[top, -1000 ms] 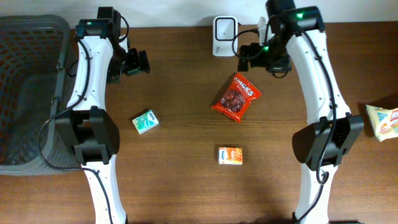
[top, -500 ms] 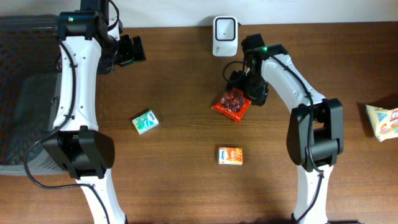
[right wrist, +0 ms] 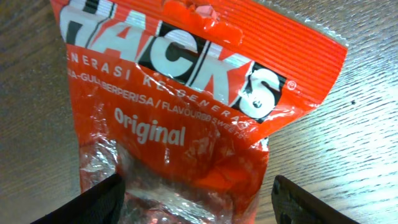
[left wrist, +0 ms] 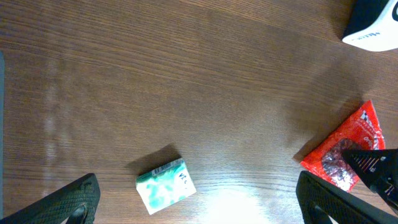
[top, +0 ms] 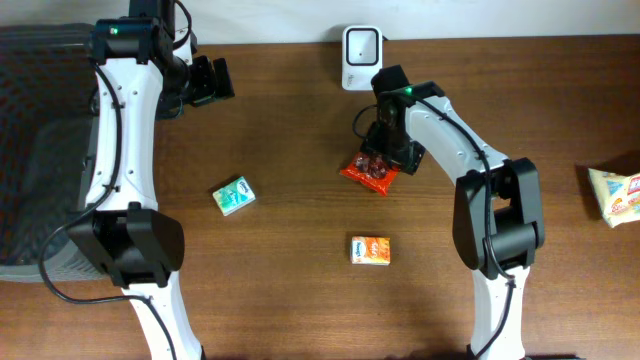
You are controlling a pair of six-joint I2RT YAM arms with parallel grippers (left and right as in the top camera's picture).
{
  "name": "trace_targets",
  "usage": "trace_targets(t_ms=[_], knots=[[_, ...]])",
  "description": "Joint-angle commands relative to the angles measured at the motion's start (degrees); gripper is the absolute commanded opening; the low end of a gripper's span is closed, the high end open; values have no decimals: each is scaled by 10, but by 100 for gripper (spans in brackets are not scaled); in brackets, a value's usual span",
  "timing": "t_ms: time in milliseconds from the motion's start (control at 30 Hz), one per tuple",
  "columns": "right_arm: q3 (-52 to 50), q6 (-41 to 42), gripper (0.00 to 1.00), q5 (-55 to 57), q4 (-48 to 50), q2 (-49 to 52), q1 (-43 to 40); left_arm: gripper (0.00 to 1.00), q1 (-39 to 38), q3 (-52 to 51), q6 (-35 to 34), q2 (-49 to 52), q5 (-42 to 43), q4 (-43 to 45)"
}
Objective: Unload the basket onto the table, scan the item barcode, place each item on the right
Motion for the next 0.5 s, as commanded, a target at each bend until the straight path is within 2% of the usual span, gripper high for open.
trace_targets(t_ms=[0,267,467], knots=[[-6,24,76,31,0,-7,6,99,0,4,11,1,6,0],[56,23,76,31,-72,-8,9,99,0,4,11,1,6,0],[61,23,76,42,-62,-4,23,99,0,4,11,1,6,0]])
